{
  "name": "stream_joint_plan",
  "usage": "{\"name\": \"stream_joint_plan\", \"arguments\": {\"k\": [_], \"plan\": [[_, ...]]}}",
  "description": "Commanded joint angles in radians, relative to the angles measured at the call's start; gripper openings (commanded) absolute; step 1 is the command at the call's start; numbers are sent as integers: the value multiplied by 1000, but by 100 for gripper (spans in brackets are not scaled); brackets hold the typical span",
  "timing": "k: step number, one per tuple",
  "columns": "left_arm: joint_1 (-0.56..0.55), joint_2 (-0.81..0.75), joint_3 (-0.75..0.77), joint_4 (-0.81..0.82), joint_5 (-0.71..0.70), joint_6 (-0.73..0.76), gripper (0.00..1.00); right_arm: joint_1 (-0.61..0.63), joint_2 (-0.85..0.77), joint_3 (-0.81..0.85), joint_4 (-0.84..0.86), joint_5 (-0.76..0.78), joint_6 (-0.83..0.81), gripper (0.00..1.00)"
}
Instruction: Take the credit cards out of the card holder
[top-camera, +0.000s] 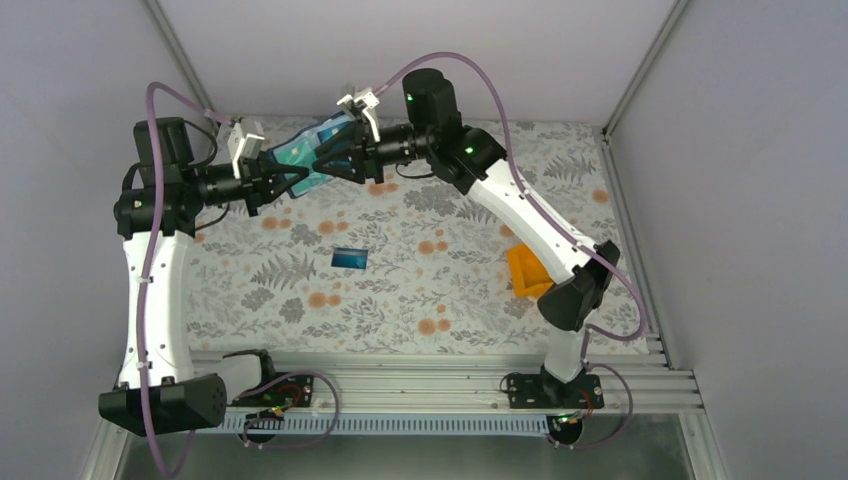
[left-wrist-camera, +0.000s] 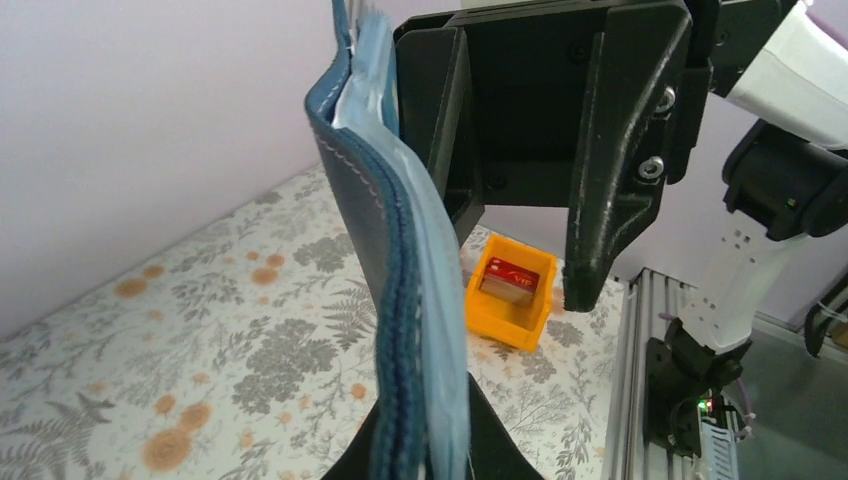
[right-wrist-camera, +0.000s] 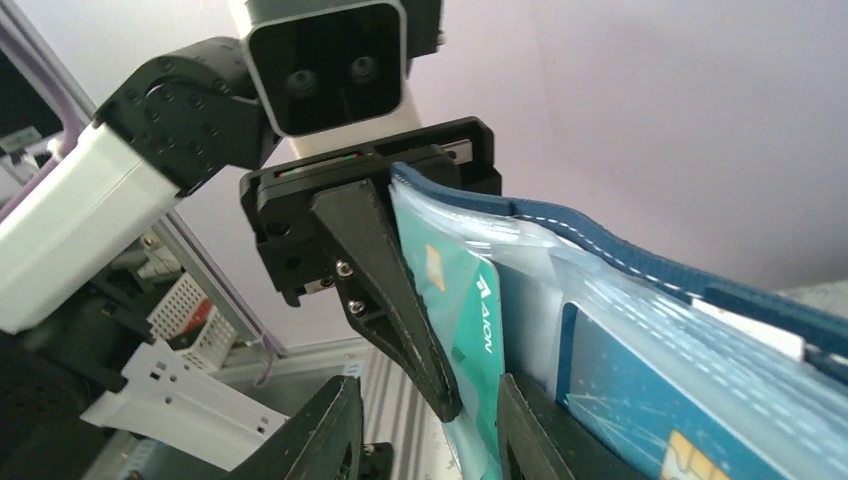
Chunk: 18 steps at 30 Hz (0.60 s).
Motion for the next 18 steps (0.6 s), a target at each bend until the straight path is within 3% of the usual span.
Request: {"name": "stream_joint_plan", "arguments": {"k": [1, 4, 9, 12, 18], "plan": [[-42, -6, 21, 42, 56, 6, 2, 78, 74, 21, 63, -69, 240, 37], [-42, -6, 27, 44, 73, 5, 2, 80, 50, -21, 101, -72, 248, 33], [-42, -1, 40, 40, 104, 2, 3, 80, 29, -31, 86, -76, 188, 12], [-43, -1, 38, 41, 104, -2, 3, 84, 16, -31, 84, -105, 153, 4], [-42, -2, 36, 46, 101, -23, 5, 85, -31, -27, 23, -161, 15, 4]]}}
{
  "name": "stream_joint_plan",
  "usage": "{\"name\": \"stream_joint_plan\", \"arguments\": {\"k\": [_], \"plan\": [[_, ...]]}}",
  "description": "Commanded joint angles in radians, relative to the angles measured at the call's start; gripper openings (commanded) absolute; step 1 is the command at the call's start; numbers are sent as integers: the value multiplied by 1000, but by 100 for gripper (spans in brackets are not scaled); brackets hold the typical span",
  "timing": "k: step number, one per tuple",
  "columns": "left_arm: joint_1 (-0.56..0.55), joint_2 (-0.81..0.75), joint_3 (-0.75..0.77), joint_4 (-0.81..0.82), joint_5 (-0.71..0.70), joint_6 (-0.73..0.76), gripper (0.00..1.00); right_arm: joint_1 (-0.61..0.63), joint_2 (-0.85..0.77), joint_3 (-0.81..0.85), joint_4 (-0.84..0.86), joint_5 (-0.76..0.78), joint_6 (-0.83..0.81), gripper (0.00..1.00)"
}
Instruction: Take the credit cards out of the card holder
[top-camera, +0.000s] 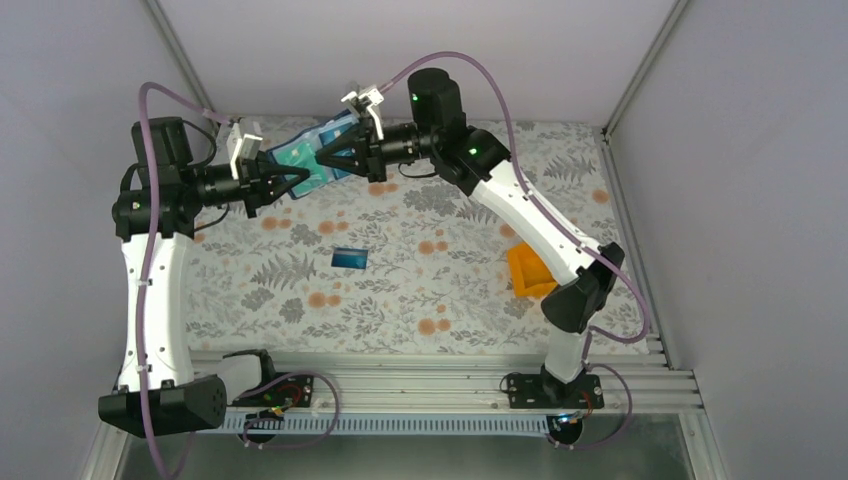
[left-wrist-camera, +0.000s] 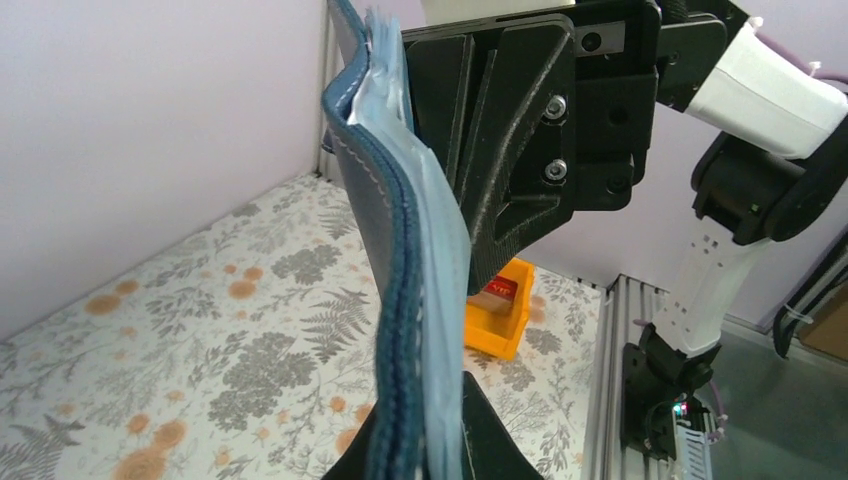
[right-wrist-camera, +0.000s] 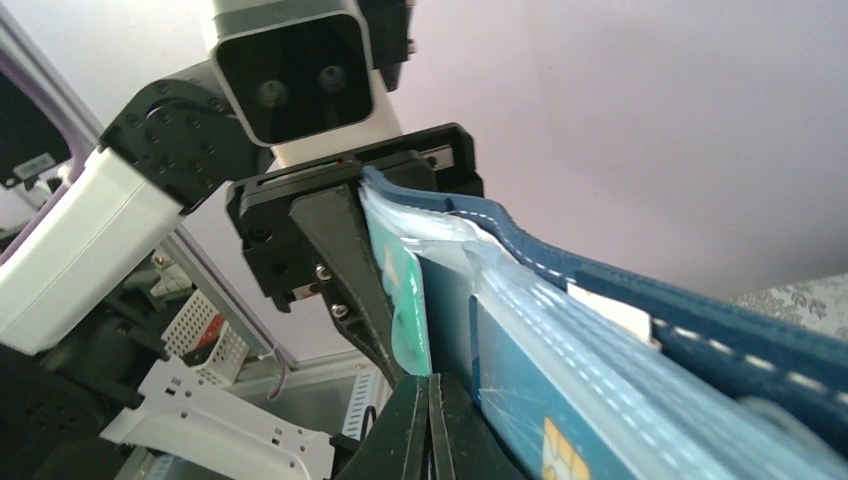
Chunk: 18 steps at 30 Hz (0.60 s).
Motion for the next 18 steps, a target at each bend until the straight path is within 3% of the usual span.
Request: {"name": "stream_joint_plan", "arguments": {"k": [1, 13, 18], "plan": [[-45, 2, 24, 49, 90, -7, 7, 91, -38, -12, -34, -166, -133, 4], [-46, -4, 42, -42, 184, 111, 2, 38, -117, -75, -17, -185, -177, 5], [-45, 2, 49, -39, 184, 110, 2, 64, -101, -100, -9, -35, -154, 26]]}}
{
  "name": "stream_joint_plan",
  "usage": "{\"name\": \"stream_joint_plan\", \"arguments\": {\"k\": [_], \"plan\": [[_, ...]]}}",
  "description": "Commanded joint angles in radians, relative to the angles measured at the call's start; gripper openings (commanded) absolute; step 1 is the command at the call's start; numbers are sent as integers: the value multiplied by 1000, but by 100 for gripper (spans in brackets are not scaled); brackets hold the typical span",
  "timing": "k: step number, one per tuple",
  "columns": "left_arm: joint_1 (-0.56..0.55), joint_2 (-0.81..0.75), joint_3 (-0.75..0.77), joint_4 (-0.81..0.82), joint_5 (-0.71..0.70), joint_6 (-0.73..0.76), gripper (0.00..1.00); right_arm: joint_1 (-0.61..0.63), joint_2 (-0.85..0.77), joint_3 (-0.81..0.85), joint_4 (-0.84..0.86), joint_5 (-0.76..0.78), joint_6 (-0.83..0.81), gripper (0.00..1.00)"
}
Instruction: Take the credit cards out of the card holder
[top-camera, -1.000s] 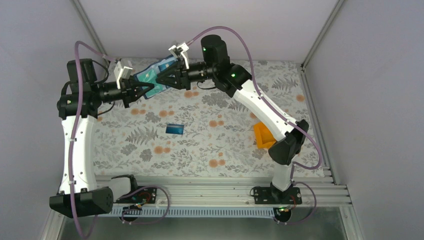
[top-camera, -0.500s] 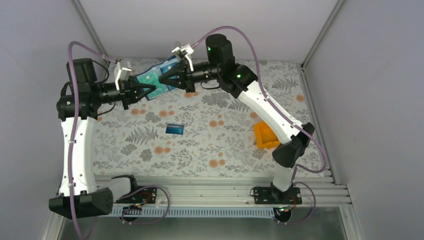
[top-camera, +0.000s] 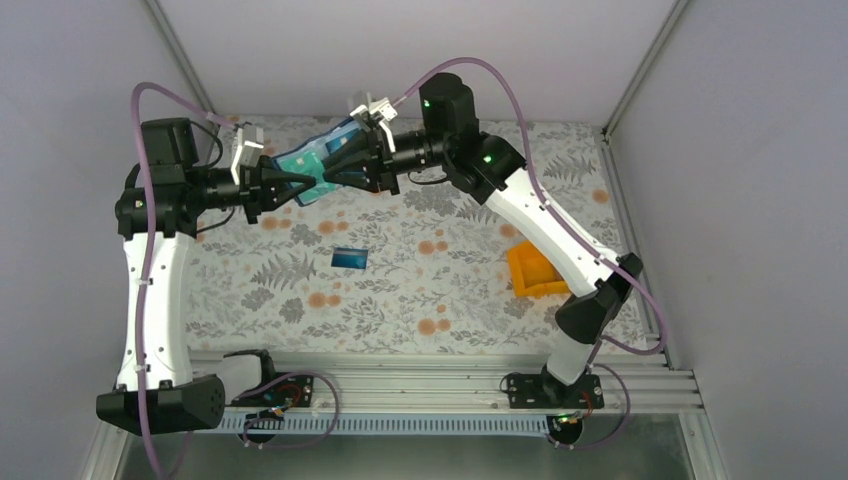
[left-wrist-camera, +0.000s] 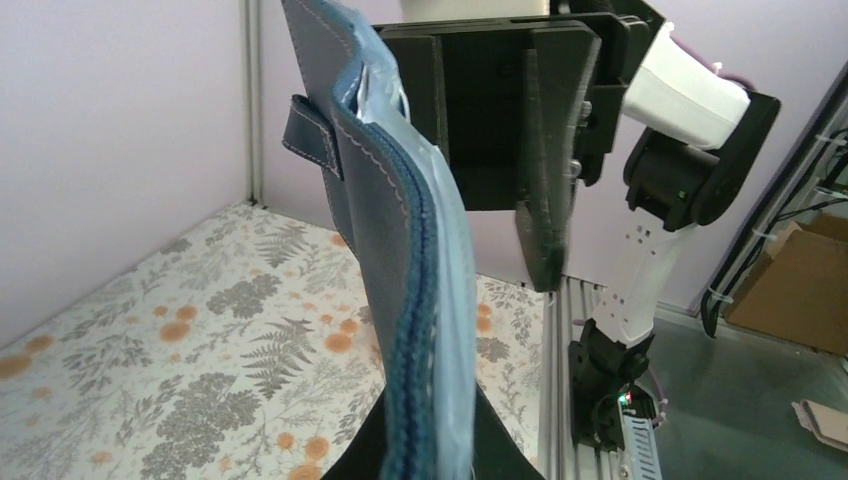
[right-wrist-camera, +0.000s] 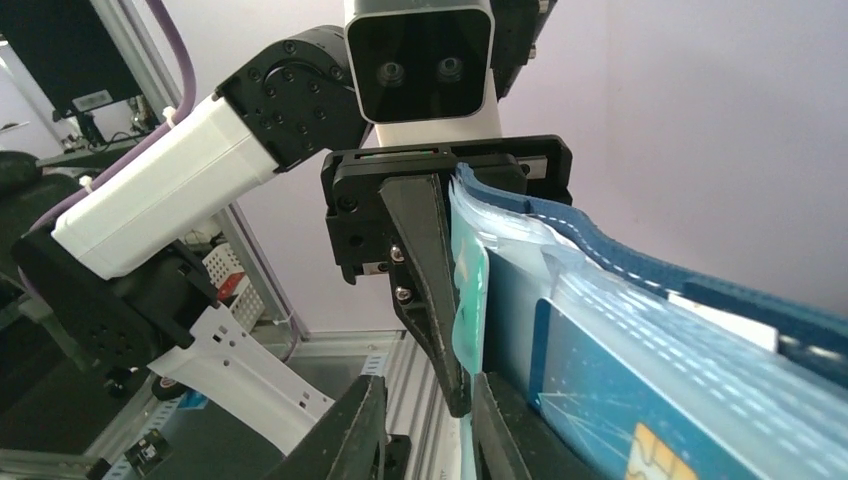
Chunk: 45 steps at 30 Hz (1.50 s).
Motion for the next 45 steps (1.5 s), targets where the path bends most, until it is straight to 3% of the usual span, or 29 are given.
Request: {"name": "stream_joint_plan", "arguments": {"k": [1, 6, 9, 18, 22, 26, 30, 35, 37, 39, 41, 45], "plan": [[-11, 5, 31, 12, 55, 42, 2, 61, -4, -41, 28, 48, 13, 28], [-11, 3, 38, -28, 84, 89, 2, 62, 0, -43, 60, 105, 16, 49], [-11, 3, 49, -81, 112, 151, 2, 48, 16, -26, 88, 32, 29, 56], [-11, -2, 105, -247, 178, 356, 2, 12, 92, 45, 67, -19, 126, 59], [-12, -7, 106, -267, 182, 370, 2, 13, 101, 72, 48, -2, 115, 60], [-10, -12, 97, -157, 139, 231, 2, 21, 109, 114, 16, -38, 80, 44], [-10, -12, 80, -87, 104, 146, 2, 42, 97, 98, -35, -51, 14, 21], [-8, -13, 67, -36, 71, 81, 2, 40, 59, 54, -38, -73, -28, 6], [-8, -13, 67, -19, 54, 54, 3, 36, 44, 47, -43, -71, -39, 4], [-8, -13, 66, -10, 31, 41, 20, 27, 33, 49, -61, -48, -51, 4], [-9, -15, 60, -14, 22, 46, 29, 13, 14, 50, -81, -34, -68, 4], [-8, -20, 42, -23, 34, 59, 31, -6, -17, 49, -132, -5, -112, 4]]}}
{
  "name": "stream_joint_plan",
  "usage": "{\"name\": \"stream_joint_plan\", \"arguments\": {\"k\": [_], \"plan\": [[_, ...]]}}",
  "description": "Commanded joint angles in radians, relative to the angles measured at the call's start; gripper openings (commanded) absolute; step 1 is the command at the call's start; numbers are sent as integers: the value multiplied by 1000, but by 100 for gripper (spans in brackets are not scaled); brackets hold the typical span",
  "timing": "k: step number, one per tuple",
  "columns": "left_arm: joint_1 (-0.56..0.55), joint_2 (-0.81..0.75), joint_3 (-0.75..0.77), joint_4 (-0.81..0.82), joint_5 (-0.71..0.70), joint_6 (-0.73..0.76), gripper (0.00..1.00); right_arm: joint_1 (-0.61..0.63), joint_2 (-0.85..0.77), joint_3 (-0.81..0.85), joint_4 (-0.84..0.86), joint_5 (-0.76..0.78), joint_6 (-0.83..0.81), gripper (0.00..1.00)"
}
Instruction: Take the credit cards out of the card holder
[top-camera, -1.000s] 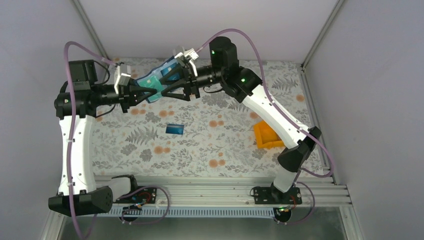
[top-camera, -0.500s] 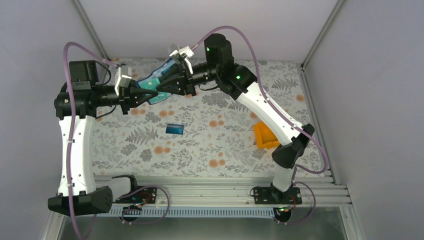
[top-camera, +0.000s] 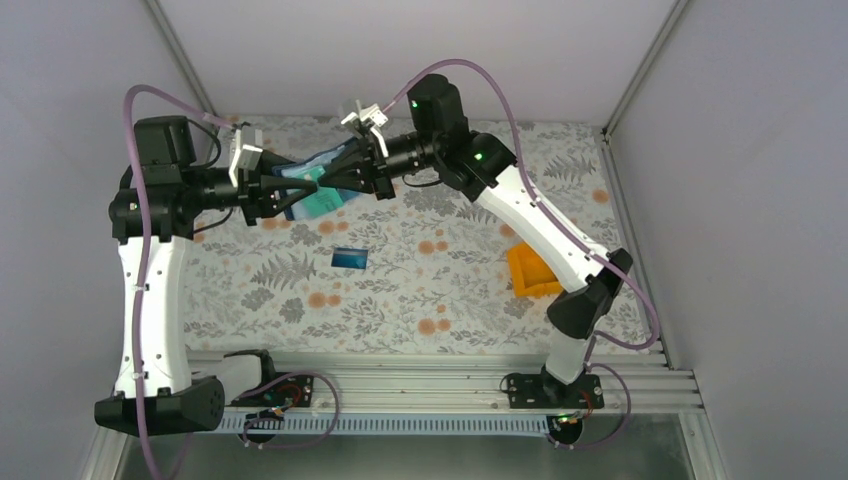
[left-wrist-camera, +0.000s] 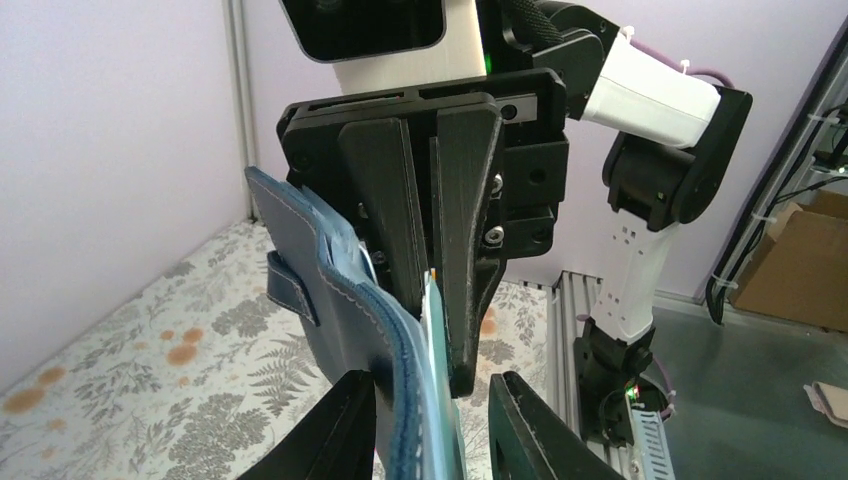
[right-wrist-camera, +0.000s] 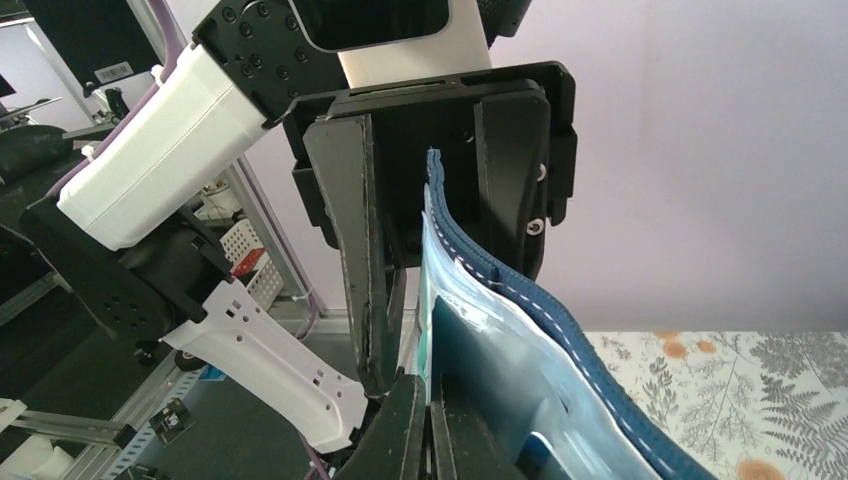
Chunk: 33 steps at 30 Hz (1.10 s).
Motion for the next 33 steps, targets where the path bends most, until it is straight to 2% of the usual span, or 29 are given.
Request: {"name": "stream_joint_plan", "arguments": {"k": [1, 11, 14, 18, 20, 26, 29, 33], "plan": [[-2, -19, -18, 29, 43, 2, 31, -16, -69, -5, -81, 30, -71, 4], [-2, -18, -37, 27, 49, 5, 27, -26, -92, -6, -89, 25, -97, 4], [-2, -16, -34, 28, 51, 3, 5, -26, -76, -5, -81, 11, -74, 4], [0, -12, -16, 24, 70, 6, 2, -28, -89, -39, -59, 15, -82, 28], [5, -7, 3, 26, 75, 1, 2, -35, -114, -99, -35, 16, -98, 32], [18, 12, 55, 17, 68, 3, 2, -60, -176, -285, 51, 11, -59, 24], [18, 15, 56, 8, 77, 15, 2, -60, -177, -283, 50, 0, -70, 15], [18, 14, 56, -2, 74, 30, 3, -70, -182, -281, 34, 15, -83, 16]]}}
